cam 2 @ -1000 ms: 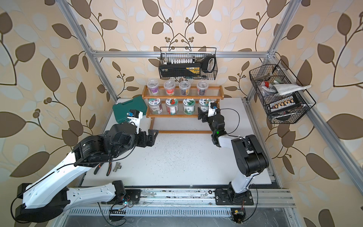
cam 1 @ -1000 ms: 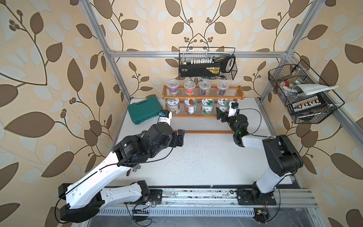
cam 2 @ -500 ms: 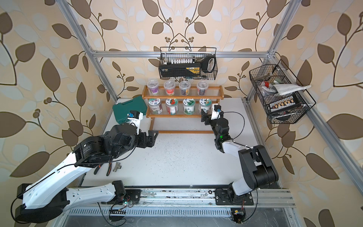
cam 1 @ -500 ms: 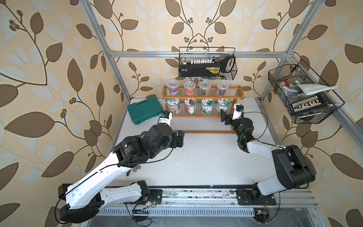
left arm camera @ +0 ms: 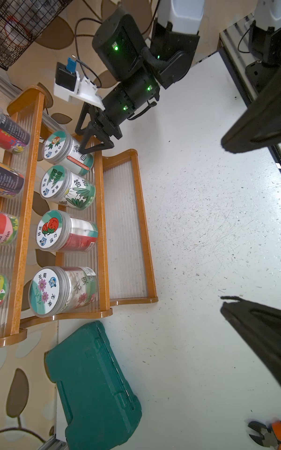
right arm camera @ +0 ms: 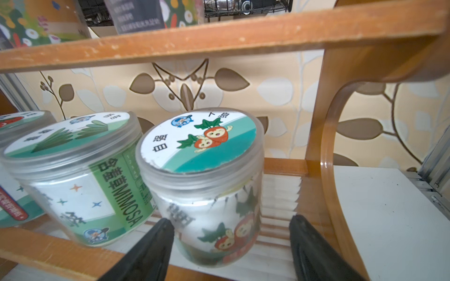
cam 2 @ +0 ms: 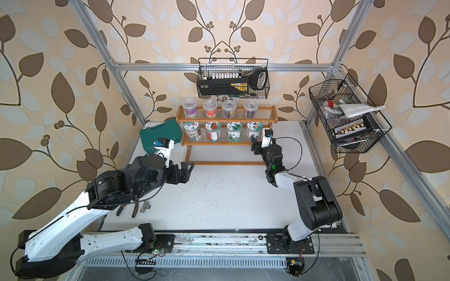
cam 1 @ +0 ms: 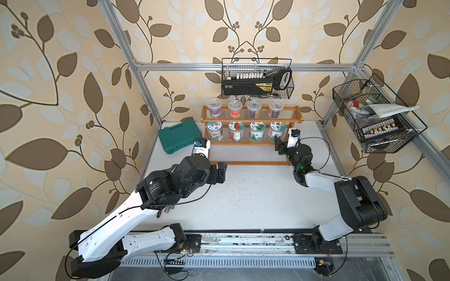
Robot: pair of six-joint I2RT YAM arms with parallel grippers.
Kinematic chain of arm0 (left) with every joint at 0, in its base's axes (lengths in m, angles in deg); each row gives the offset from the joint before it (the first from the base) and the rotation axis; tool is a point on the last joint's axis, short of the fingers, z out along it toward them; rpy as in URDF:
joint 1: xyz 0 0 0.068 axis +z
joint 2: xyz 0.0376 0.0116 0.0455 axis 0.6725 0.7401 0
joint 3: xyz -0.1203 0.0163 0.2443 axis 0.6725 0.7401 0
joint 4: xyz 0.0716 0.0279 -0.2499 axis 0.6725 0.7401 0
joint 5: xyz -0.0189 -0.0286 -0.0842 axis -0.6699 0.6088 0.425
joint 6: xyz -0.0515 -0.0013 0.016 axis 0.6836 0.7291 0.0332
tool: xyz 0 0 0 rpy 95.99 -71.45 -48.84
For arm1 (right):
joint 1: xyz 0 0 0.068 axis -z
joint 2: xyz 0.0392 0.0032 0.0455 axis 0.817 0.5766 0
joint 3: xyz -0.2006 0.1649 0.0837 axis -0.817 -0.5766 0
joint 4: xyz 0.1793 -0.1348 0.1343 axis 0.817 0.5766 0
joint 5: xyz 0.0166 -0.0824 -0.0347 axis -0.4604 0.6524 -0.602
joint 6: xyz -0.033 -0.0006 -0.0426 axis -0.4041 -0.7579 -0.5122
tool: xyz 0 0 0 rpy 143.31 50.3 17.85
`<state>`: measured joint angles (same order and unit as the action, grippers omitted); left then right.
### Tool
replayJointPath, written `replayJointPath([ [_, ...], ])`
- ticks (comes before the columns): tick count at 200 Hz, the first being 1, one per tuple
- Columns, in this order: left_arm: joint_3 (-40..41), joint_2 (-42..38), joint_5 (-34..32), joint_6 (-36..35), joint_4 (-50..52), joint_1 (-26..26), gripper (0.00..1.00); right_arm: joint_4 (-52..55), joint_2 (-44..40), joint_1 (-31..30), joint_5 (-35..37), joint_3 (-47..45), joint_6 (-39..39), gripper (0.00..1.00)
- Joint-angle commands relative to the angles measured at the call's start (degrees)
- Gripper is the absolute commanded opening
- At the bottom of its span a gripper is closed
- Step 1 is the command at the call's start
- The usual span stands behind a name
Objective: Place the seed container on the shelf
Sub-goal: Place the seed jar on the shelf, then reset both arms
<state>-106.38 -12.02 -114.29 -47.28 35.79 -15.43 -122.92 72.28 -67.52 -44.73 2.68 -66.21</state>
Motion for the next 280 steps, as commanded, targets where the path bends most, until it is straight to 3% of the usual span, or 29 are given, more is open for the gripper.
replayJointPath([
  [1, 0.16, -0.2, 0.37, 0.38, -0.3, 0.48, 0.98, 0.98, 1.44, 0.34, 0.17, 2.39, -0.57, 0.76],
  [58, 0.97, 0.05, -0.15, 0.04, -0.84, 0.6, 0.98, 1.86, -0.37, 0.78, -1.67, 1.43, 0.51, 0.77],
  [101, 3.06, 0.95, -2.65, -0.76, -3.22, 2.3, 0.98, 7.44, -6.56, 0.78, -1.82, -0.92, 1.4, 0.88],
  [141, 8.45, 0.41, -2.71, -3.94, -10.7, 9.17, 0.98, 18.05, -14.01, 0.73, -3.07, -2.08, 1.37, 0.95],
  [205, 19.05, -0.53, -5.49, -14.8, -27.73, 20.07, 0.98, 38.56, -27.34, 1.99, -0.75, -3.47, -0.02, 0.99],
  [280, 40.83, -3.05, -10.08, -25.42, -57.79, 34.16, 0.98, 45.11, -40.34, 13.54, -2.47, -12.75, 0.65, 0.99],
])
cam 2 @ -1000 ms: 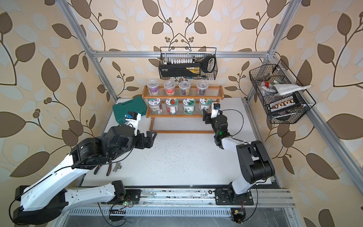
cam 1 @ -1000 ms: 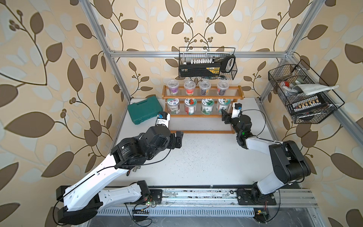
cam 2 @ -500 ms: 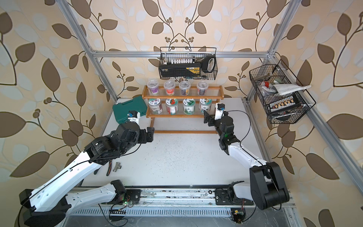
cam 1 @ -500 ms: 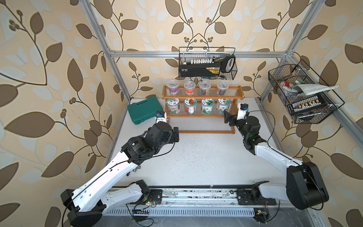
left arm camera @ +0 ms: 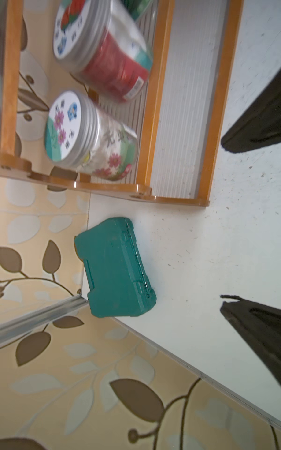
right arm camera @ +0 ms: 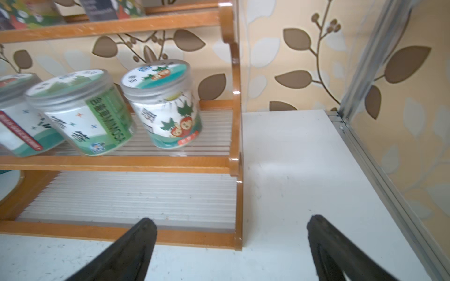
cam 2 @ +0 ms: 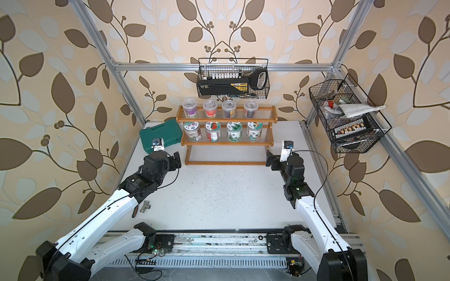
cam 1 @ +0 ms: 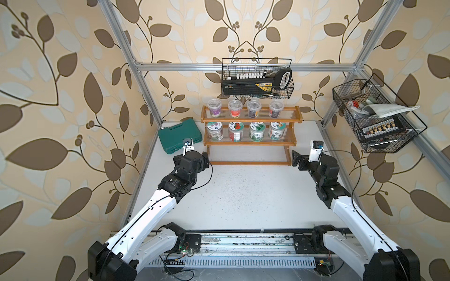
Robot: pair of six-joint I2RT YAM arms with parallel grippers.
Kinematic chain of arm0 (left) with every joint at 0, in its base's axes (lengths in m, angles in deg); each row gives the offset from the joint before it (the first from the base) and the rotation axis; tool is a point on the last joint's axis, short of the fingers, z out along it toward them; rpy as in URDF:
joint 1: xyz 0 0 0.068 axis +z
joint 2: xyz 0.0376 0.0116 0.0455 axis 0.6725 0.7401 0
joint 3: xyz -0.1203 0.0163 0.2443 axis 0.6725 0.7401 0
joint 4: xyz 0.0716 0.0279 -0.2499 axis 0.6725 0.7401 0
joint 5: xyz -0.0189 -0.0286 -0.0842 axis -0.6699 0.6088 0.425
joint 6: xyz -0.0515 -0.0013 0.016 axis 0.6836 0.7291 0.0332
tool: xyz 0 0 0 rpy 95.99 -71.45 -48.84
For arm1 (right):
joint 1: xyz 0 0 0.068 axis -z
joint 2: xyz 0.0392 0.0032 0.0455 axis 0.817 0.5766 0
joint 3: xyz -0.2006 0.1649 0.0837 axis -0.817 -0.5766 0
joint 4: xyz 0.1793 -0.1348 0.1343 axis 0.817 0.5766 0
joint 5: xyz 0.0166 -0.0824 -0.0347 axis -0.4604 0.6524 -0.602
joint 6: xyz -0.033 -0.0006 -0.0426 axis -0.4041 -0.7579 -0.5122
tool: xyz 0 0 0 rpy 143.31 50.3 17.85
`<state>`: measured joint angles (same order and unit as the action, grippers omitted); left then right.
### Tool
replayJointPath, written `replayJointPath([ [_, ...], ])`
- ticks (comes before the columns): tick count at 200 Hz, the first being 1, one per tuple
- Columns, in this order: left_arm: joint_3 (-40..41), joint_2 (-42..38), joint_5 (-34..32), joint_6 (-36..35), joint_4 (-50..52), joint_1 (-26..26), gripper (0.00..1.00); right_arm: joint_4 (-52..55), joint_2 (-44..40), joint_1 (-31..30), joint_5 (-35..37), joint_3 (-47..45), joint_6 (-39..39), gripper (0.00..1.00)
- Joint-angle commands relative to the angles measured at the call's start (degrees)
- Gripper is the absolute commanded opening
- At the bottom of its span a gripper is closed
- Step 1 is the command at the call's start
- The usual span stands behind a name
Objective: Place the seed container on the shelf
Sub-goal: Reset both arms
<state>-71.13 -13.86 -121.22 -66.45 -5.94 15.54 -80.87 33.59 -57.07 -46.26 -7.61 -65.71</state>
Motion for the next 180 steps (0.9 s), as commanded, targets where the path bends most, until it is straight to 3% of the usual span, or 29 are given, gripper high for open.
replayJointPath([
  [1, 5.88, -1.18, -3.11, -6.36, -16.46, 3.4, 0.98, 2.97, -1.64, 3.22, -0.94, -2.55, 0.15, 0.99],
  [57, 16.55, 3.33, -1.1, -6.26, -28.32, 13.81, 0.98, -5.72, 2.56, 8.34, 1.02, -7.9, 1.13, 0.99],
  [103, 23.19, 6.02, 1.38, -5.14, -38.09, 20.63, 0.98, -21.26, 11.88, 10.71, -0.66, -12.32, 0.87, 0.99],
  [123, 25.31, 8.33, 3.5, -5.24, -43.84, 22.12, 0.98, -33.16, 16.49, 12.19, -1.92, -15.54, 1.37, 0.99],
  [180, 29.13, 18.12, 7.7, -10.67, -60.26, 23.34, 0.98, -34.31, 19.74, 13.36, -7.72, -13.91, 0.79, 0.99],
])
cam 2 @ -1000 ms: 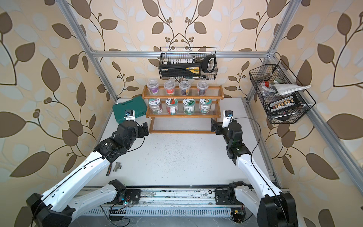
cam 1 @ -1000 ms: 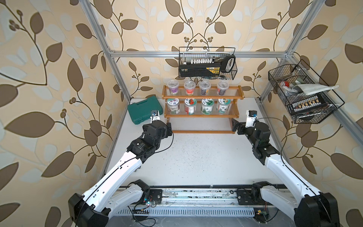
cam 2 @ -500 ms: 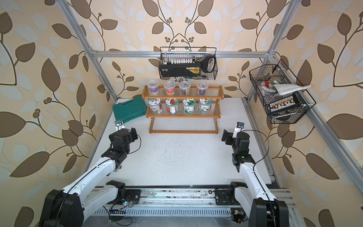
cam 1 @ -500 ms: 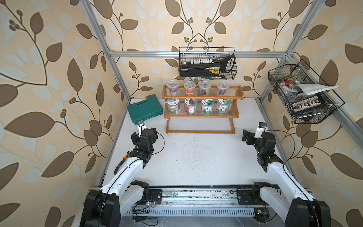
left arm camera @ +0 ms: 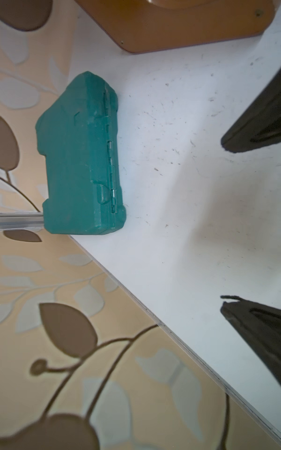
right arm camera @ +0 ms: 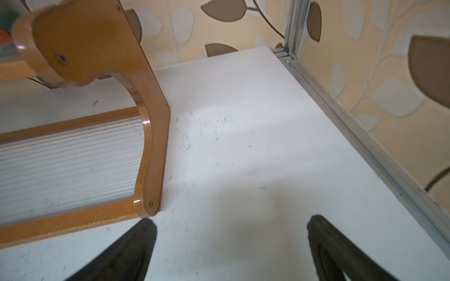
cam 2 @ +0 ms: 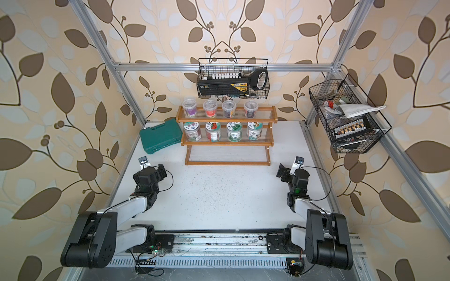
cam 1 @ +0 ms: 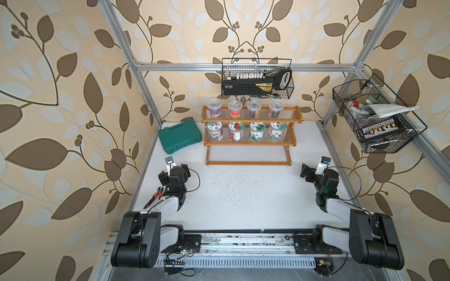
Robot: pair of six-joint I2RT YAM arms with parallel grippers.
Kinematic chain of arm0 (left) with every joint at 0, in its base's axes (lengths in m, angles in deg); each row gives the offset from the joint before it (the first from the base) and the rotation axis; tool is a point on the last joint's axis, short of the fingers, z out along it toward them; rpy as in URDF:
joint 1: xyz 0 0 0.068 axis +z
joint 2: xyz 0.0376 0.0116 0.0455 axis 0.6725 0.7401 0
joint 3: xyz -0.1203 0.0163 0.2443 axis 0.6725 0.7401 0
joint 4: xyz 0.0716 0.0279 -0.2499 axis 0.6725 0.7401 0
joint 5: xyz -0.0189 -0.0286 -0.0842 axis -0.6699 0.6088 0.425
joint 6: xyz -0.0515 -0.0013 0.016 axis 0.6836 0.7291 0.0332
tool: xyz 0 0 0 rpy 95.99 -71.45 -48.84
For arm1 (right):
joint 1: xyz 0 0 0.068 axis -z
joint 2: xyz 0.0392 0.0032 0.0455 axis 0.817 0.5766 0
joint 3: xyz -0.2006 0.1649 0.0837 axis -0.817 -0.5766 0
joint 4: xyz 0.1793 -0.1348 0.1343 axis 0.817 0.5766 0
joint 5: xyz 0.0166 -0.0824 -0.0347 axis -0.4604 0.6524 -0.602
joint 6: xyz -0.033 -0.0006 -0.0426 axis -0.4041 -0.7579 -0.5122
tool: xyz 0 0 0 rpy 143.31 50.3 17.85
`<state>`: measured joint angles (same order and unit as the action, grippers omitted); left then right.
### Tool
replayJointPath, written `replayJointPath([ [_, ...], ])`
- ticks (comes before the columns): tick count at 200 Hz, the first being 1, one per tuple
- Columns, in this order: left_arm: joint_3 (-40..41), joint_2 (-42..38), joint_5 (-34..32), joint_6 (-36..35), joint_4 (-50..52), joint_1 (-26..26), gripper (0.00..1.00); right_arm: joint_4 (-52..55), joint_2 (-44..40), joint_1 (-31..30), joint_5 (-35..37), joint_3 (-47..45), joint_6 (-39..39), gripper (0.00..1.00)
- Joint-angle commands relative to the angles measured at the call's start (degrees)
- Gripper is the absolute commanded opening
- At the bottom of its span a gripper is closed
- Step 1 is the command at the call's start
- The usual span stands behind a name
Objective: Place the seed container on the shelf
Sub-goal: Reset both arms
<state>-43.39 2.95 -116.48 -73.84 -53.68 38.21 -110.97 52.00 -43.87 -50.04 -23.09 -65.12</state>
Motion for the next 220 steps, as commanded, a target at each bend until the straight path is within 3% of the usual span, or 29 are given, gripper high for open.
replayJointPath([
  [1, 1.56, 1.52, 3.07, -3.34, -12.97, 0.74, 0.98, -4.29, 1.33, 0.16, -4.06, 1.57, 0.23, 0.99],
  [25, 3.48, 8.24, 6.64, -4.11, -23.24, 2.29, 0.98, -10.16, 3.52, 0.17, -8.55, 0.58, 0.7, 0.99],
  [35, 2.63, 9.61, 9.63, -4.94, -22.19, 2.46, 0.98, -11.51, 4.78, 0.17, -8.54, 0.03, 1.25, 0.99],
  [53, 2.54, 14.51, 10.26, -5.8, -26.56, 2.82, 0.98, -22.56, 11.22, 0.22, -10.28, -1.57, 2.22, 0.99],
  [92, -2.84, 14.22, 10.99, -4.88, -15.2, 3.26, 0.98, -31.19, 18.84, -0.98, -10.94, -2.07, 1.32, 0.99],
  [144, -4.95, 14.99, 11.82, -4.45, -12.17, 4.08, 0.98, -15.66, 16.86, -4.85, -9.24, 4.42, -3.17, 0.99],
  [220, -5.12, 14.82, 12.58, -4.18, -11.4, 4.58, 0.98, -13.93, 16.8, -5.91, -7.96, 5.27, -3.91, 0.99],
])
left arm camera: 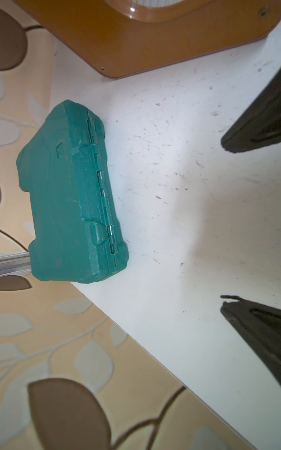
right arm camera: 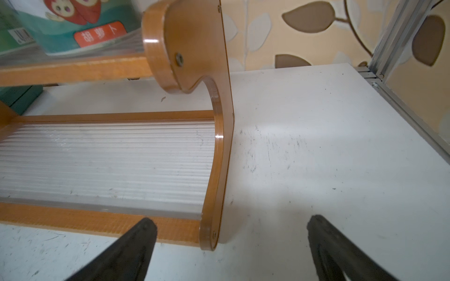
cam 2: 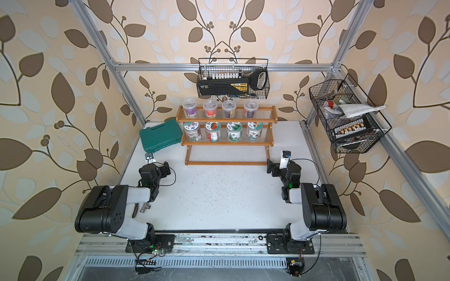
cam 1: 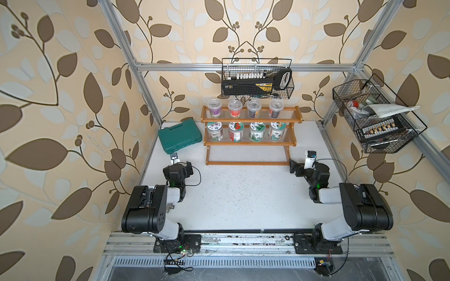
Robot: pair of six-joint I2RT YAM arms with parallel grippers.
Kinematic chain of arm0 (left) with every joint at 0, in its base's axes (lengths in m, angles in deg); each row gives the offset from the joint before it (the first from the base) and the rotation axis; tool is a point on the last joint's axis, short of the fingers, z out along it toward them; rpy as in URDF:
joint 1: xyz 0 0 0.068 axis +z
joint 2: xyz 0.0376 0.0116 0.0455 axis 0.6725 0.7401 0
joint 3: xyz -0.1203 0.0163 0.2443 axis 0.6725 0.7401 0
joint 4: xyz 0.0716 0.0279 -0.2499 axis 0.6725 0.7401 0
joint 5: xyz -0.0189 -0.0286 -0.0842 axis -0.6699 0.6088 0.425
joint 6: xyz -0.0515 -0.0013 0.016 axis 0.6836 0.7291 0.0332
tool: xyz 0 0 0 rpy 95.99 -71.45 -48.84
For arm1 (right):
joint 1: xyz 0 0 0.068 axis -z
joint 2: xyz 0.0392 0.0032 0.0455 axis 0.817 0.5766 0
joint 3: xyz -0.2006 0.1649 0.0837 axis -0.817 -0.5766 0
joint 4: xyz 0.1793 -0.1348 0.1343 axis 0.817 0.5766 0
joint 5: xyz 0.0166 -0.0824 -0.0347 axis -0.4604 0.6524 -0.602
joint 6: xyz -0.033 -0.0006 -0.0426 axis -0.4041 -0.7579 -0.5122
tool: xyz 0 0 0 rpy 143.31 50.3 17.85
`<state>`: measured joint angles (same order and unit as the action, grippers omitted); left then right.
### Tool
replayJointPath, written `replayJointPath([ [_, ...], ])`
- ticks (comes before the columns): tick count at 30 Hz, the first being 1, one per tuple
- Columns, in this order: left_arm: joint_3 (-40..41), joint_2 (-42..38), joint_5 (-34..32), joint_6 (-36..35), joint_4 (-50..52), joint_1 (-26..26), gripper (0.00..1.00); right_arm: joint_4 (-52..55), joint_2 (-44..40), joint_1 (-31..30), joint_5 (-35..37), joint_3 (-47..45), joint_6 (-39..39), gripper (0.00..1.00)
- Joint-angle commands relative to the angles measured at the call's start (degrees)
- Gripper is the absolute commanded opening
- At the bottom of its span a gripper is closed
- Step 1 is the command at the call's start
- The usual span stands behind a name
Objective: Place the seed container on the shelf
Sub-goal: Reset both arms
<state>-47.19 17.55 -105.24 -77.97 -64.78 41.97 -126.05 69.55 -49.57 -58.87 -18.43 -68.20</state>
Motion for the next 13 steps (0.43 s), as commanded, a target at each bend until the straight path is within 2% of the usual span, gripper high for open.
replayJointPath([
  [1, -1.32, 0.22, 1.35, -0.05, -0.3, 0.82, 0.98, 1.14, -0.75, -0.2, 0.87, 0.61, -0.8, 0.99],
  [13, -1.39, 0.22, 1.4, -0.01, -0.3, 0.82, 0.98, 5.0, -0.42, -3.36, 2.18, 2.72, -3.81, 0.99],
])
